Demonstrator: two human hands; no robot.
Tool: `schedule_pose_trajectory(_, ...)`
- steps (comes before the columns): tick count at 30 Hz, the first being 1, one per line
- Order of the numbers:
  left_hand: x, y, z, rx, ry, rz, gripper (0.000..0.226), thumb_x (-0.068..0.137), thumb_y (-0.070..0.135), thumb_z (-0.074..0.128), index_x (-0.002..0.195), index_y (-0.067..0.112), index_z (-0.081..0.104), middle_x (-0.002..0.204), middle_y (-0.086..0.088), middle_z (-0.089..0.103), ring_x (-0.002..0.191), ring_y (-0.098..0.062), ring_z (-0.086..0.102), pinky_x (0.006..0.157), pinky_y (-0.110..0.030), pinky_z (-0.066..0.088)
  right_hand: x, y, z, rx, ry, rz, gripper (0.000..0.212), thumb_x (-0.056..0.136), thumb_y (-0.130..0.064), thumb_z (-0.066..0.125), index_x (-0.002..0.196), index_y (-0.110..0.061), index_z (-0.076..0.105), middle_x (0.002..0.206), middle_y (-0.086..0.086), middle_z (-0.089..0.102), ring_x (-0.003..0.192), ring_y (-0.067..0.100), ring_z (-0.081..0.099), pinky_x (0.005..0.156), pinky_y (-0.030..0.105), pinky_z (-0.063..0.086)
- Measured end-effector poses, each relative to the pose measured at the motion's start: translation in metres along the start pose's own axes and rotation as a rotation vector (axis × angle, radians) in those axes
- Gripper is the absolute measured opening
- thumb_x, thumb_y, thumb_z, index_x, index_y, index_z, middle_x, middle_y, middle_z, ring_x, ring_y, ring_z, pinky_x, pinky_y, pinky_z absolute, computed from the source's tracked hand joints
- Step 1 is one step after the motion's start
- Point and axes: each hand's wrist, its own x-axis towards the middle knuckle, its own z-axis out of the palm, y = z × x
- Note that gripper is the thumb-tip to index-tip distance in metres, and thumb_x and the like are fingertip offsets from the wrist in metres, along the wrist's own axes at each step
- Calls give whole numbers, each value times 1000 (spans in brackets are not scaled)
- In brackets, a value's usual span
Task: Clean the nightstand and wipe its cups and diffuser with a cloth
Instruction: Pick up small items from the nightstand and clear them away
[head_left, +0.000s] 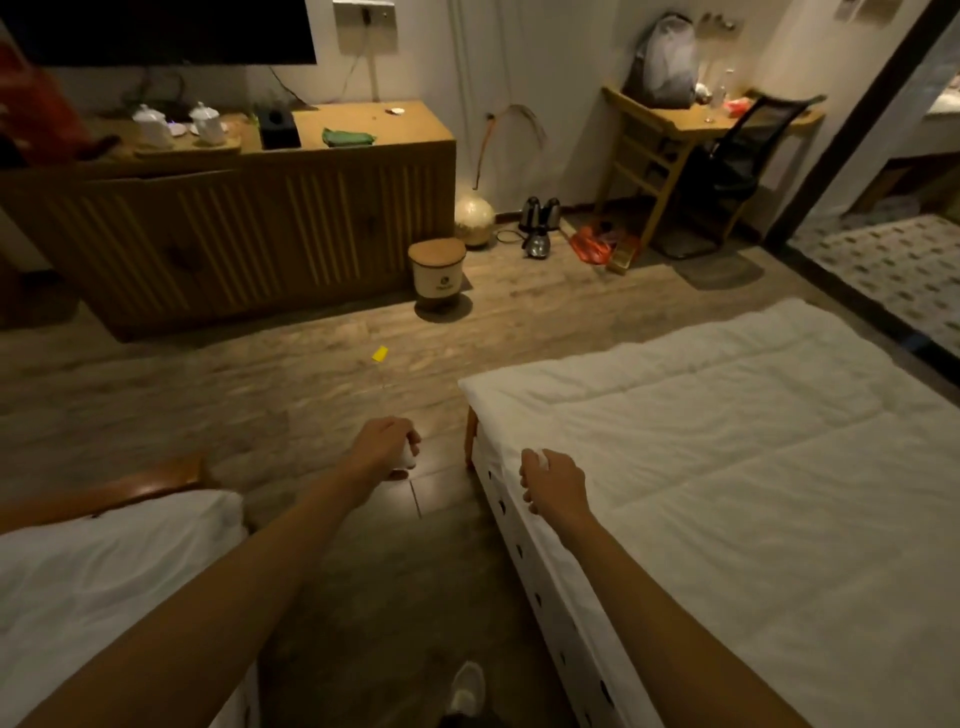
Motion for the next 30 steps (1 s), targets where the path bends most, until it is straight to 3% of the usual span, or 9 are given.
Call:
schedule_pose_trajectory(3, 50, 35, -8, -22, 38, 19, 33, 99, 22, 49, 73, 11, 65, 68, -5, 65, 52, -15, 60, 49, -24, 51, 75, -33, -8, -3, -41, -1, 39, 98, -29, 45, 81, -1, 66, 80, 14, 70, 73, 29, 69, 73, 45, 60)
schedule_pose_trajectory(7, 105, 66, -23, -51, 92, -32, 31, 98, 21, 50, 73, 12, 65, 68, -4, 66, 56, -17, 61, 52, -25, 52, 142, -70, 1, 49, -28, -15, 39, 93, -33, 47, 70, -6, 65, 66, 6, 68, 46, 9, 61, 50, 29, 54)
schedule_pose_trajectory(13, 217, 104, -50, -136, 134, -104, 28, 96, 21, 51, 74, 12, 66, 66, -3, 66, 55, -17, 61, 54, -25, 50, 253, -135, 39, 54, -114, -48, 38, 97, -32, 48, 76, -7, 65, 72, 6, 69, 57, 16, 63, 46, 22, 47)
schedule_pose_trajectory(16, 287, 124, -64, -179, 160, -129, 27, 94, 20, 52, 73, 12, 66, 66, -4, 67, 56, -18, 61, 54, -25, 50, 316, -173, 63, 37, -149, -85, 37, 99, -30, 48, 77, -5, 64, 72, 7, 66, 55, 14, 59, 48, 24, 47)
schedule_pose_trajectory(23, 431, 189, -101, -186, 158, -165, 24, 94, 8, 52, 73, 11, 64, 69, -6, 64, 60, -18, 58, 57, -24, 48, 449, -270, 101, -48, -143, -156, 40, 99, -30, 47, 72, -9, 66, 73, 8, 69, 73, 25, 65, 73, 40, 54)
schedule_pose_trajectory(28, 511, 238, -117, -173, 164, -172, 24, 95, 7, 51, 74, 9, 63, 74, -8, 62, 66, -20, 57, 60, -26, 48, 524, -316, 117, -13, -145, -110, 38, 99, -28, 47, 78, -5, 68, 78, 12, 70, 78, 29, 66, 75, 42, 55)
schedule_pose_trajectory(30, 546, 254, -121, -150, 143, -168, 24, 95, 6, 51, 74, 10, 62, 77, -9, 61, 69, -21, 57, 61, -28, 49, 558, -328, 122, -11, -131, -80, 38, 100, -28, 47, 82, -4, 69, 81, 13, 70, 73, 25, 65, 65, 37, 54)
